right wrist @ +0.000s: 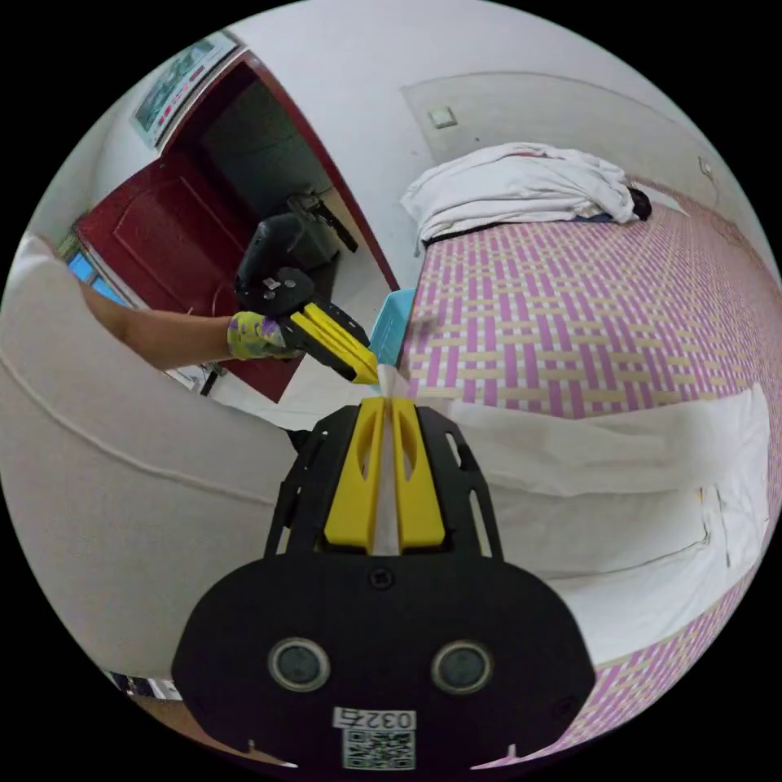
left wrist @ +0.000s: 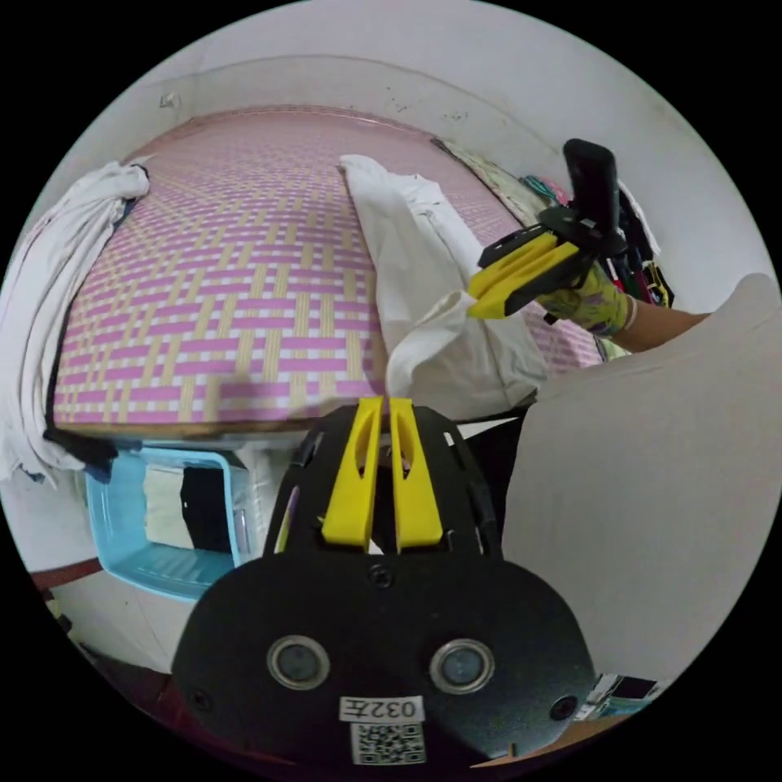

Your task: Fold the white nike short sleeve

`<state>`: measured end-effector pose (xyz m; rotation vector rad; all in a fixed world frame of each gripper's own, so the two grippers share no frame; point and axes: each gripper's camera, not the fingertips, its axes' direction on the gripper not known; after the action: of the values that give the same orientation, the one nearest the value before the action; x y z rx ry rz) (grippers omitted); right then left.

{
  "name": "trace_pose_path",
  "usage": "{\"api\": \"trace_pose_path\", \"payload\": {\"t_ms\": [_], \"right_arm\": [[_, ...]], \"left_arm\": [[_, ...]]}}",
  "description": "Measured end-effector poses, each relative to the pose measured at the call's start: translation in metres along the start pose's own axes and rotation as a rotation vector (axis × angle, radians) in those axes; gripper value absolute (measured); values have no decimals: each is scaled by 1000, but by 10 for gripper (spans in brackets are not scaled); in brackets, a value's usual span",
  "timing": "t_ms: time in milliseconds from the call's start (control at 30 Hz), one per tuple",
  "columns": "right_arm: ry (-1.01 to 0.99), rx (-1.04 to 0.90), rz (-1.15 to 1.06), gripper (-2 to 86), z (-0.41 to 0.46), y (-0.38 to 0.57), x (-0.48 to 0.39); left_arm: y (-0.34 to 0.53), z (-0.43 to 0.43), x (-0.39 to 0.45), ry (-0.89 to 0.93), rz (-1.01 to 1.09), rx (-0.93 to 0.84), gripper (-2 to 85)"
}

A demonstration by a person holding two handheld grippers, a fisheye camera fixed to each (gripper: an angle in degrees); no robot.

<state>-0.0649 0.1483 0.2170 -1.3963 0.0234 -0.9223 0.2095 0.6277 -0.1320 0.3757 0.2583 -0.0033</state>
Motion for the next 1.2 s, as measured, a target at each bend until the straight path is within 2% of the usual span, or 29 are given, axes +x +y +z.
{"api": "trace_pose_path", "payload": {"t_ms": [100,233,333,367,433,500,633,767,933,1000,1100,1200], "right_arm": [[9,-90,-10,-6,30,12,-16],[1,23,24,-7,20,17,-23],[-16,38,-16,-7,12,9,-25],[-23,38,-23,-7,11,8,-24],[-74,67,-20,-8,2,3,-14],[-110,92,-13,-8,-7,-2,-5],[-93,58,-35,-8,-10,-17,-1],[-78,53,-48,-9,-2,-19,-12],[-65,-34,1,-10,54,-9,-27],[-91,-92,28,-9,79,-6,-24],[-109,-204,77,-5,112,-5,-16],[-211,-256,98,2,119,-5,-7]], "left_arm": [[16,2,-8,90,-54,43,59],[1,3,-4,38,30,29,101],[-25,9,-9,98,140,-6,109],[-30,11,-12,136,163,-18,109],[-52,24,-23,361,263,-87,99],[-64,35,-27,444,319,-144,78],[-65,28,-30,417,366,-125,3],[-30,10,-41,335,239,-40,-8],[44,44,-70,317,-204,47,-11],[68,57,-77,327,-313,89,-12],[98,63,-83,311,-370,137,-11],[122,64,-91,259,-364,85,-3]]}}
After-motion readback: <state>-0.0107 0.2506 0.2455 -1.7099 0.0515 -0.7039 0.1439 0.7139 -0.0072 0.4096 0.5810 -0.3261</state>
